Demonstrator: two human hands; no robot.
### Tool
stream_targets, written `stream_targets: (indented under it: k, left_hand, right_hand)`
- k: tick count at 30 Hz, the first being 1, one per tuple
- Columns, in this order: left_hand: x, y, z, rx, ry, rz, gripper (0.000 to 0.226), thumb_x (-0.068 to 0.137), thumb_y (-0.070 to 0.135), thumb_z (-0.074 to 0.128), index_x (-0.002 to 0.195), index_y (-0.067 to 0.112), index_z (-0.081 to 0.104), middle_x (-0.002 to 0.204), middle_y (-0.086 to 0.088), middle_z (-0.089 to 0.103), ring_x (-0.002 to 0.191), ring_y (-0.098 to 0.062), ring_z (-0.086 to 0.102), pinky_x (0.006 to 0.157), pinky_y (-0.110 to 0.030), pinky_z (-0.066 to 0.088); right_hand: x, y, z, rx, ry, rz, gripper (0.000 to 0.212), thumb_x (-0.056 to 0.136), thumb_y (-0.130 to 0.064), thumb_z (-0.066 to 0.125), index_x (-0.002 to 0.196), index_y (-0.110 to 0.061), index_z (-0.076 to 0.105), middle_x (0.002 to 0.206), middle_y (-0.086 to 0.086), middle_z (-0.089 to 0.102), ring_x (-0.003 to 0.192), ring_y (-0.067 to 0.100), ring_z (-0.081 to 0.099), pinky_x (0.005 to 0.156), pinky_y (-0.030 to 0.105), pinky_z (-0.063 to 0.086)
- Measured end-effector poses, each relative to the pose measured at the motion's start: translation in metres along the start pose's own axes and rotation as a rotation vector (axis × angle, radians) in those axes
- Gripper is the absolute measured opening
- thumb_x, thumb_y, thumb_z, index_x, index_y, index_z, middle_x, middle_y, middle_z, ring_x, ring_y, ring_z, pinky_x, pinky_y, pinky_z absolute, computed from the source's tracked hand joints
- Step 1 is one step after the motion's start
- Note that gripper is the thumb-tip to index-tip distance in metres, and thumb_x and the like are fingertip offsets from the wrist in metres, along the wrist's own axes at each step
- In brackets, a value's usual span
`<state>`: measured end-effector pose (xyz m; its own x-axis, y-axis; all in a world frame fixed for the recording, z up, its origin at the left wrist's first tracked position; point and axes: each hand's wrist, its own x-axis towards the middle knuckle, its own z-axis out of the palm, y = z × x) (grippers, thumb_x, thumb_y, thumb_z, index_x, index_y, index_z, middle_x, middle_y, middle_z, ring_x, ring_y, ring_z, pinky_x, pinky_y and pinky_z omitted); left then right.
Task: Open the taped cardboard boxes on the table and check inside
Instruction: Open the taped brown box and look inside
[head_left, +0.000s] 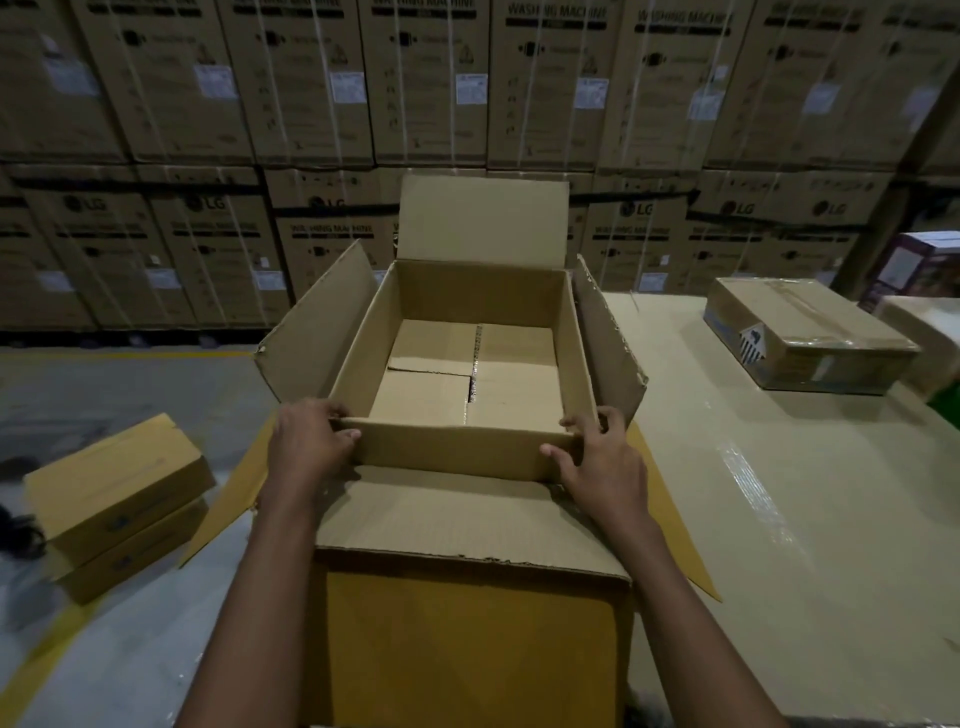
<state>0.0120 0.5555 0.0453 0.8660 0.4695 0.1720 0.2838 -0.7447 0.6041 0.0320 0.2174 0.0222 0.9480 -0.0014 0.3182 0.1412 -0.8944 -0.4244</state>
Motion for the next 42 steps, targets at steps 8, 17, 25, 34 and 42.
stream_targets:
  k: [8, 17, 25, 34, 42]
  left_hand:
    - [-0.004, 0.000, 0.005, 0.126, 0.037, 0.136, 0.013, 0.095, 0.020, 0.068, 0.107, 0.017, 0.070, 0.101, -0.004, 0.055, 0.110, -0.027, 0.052, 0.086, -0.042, 0.047]
    - [0.002, 0.000, 0.011, 0.267, -0.111, 0.219, 0.019, 0.103, 0.022, 0.052, 0.116, 0.011, 0.061, 0.119, -0.016, 0.052, 0.115, -0.032, 0.046, 0.093, -0.045, 0.041]
    - [0.019, -0.003, 0.014, 0.412, -0.264, 0.227, 0.024, 0.104, 0.025, 0.050, 0.118, 0.011, 0.064, 0.121, -0.017, 0.056, 0.118, -0.033, 0.048, 0.099, -0.047, 0.044]
    - [0.012, -0.005, 0.024, 0.498, -0.172, 0.285, 0.031, 0.103, 0.028, 0.051, 0.129, 0.016, 0.062, 0.144, -0.019, 0.041, 0.139, -0.036, 0.030, 0.114, -0.049, 0.029]
    - [0.022, -0.010, 0.021, 0.621, -0.374, 0.256, 0.028, 0.104, 0.034, 0.051, 0.118, 0.017, 0.068, 0.127, -0.012, 0.064, 0.129, -0.030, 0.043, 0.105, -0.043, 0.038]
  right_hand:
    - [0.002, -0.001, 0.003, -0.092, -0.065, -0.048, 0.036, 0.103, -0.047, 0.054, 0.125, -0.021, 0.065, 0.165, 0.012, 0.024, 0.142, 0.031, 0.043, 0.092, 0.045, 0.054]
    - [0.009, 0.000, 0.009, -0.262, -0.196, -0.082, 0.025, 0.108, -0.034, 0.044, 0.128, -0.021, 0.053, 0.164, 0.019, 0.017, 0.129, 0.032, 0.049, 0.082, 0.039, 0.050]
    - [0.023, -0.002, 0.012, -0.336, -0.315, -0.112, 0.032, 0.108, -0.035, 0.045, 0.131, -0.018, 0.060, 0.146, 0.020, 0.037, 0.127, 0.033, 0.050, 0.096, 0.046, 0.049]
    - [0.013, 0.000, 0.016, -0.347, -0.340, -0.100, 0.031, 0.108, -0.032, 0.043, 0.135, -0.021, 0.055, 0.154, 0.024, 0.031, 0.136, 0.036, 0.042, 0.097, 0.045, 0.046]
    - [0.013, 0.001, 0.010, -0.297, -0.204, -0.134, 0.027, 0.101, -0.035, 0.061, 0.125, -0.025, 0.068, 0.163, 0.005, 0.036, 0.155, 0.023, 0.020, 0.094, 0.045, 0.050]
